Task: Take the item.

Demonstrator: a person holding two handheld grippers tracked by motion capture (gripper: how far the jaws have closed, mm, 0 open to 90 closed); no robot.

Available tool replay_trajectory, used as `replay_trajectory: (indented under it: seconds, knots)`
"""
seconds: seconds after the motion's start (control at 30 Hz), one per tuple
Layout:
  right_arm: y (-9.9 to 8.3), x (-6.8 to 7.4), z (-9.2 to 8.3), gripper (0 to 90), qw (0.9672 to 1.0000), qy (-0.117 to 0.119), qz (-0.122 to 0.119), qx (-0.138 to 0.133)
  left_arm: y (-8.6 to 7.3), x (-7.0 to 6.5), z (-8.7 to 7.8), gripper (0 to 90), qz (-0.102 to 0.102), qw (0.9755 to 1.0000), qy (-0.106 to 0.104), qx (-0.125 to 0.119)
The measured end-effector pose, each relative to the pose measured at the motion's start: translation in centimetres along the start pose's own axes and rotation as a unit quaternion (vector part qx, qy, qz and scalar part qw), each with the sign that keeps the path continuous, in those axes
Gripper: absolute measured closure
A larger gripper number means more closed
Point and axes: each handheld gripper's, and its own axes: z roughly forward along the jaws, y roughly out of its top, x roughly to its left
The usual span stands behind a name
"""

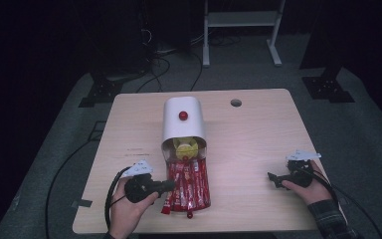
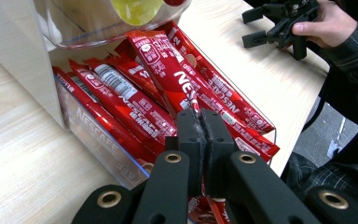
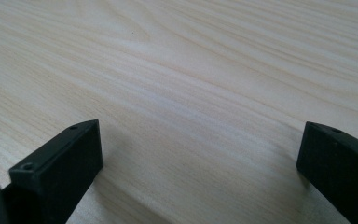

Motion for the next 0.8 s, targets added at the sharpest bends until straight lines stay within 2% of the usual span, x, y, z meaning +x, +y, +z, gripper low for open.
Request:
replay_trajectory:
  seconds: [0.8]
  knots:
    - [0.0, 0.0, 0.0, 0.0, 1.0, 0.0, 0.0, 0.0, -0.2, 1.1, -2.1, 88.3, -0.013, 0.9996, 0.02, -0.015]
